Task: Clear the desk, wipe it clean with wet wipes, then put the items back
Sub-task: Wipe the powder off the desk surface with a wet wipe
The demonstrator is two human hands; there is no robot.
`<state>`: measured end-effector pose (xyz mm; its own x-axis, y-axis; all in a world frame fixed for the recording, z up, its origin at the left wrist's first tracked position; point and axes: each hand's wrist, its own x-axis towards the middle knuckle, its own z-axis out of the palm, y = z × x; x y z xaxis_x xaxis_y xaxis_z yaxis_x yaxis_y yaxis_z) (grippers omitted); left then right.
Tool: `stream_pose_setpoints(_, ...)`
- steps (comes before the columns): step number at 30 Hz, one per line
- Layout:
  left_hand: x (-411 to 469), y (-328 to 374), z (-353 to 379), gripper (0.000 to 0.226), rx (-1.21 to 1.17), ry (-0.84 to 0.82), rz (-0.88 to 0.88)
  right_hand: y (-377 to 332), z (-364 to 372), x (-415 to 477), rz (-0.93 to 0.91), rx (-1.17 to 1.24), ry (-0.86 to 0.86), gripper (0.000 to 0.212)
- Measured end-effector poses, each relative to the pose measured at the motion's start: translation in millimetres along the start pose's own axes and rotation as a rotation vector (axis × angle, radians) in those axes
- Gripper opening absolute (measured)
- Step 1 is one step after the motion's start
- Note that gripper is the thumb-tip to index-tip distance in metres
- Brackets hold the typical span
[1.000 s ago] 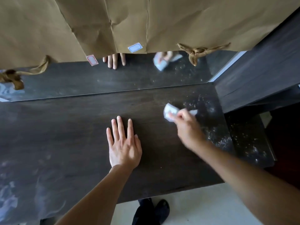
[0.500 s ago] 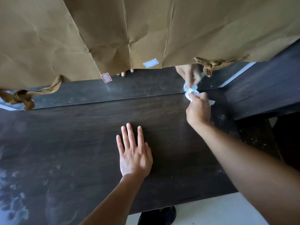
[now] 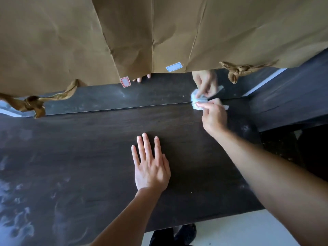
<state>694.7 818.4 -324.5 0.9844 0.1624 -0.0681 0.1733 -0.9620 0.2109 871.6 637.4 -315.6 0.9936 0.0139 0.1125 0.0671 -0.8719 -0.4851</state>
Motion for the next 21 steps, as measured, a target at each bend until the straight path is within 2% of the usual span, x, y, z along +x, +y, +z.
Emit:
stream_pose_setpoints(2,-0.3,-0.2,-0.4,0.056,-0.003,0.006,0.004,-26.4,9.7,-20.3,-0.146,0.040,-0.035,0.027)
stream_pose_setpoints(5,0.6,-1.3,-0.2,0.055,-0.011,0.018,0.003,-36.1,-0.2,-75.6,-0.376,0.072,-0.195,0.033)
stream_pose_setpoints(10,1.4,-1.5,-2.5,0.058,-0.031,0.014,-0.018,2.9,-52.0,-200.5,-0.393,0.077,-0.377,0.035)
stream_pose_setpoints(12,1.4,-0.1,-2.8,0.058,-0.026,0.019,-0.027,17.5,-58.1,-209.4,-0.414,0.068,-0.420,0.035)
stream_pose_setpoints(14,1.7,1.4,-2.8,0.057,-0.029,0.039,-0.028,19.3,-48.2,-188.5,-0.319,0.078,-0.334,0.037)
stream_pose_setpoints(16,1.6,0.9,-1.7,0.057,-0.046,0.057,-0.032,4.3,-30.4,-165.1,-0.191,0.086,-0.176,0.036)
stream_pose_setpoints(17,0.9,0.1,-1.6,0.057,-0.056,0.065,-0.035,-6.2,-22.8,-163.7,-0.185,0.086,-0.148,0.035)
stream_pose_setpoints(21,-0.8,-2.0,-1.4,0.059,-0.090,0.077,-0.024,-13.4,-32.1,-227.6,-0.424,0.113,-0.316,0.034)
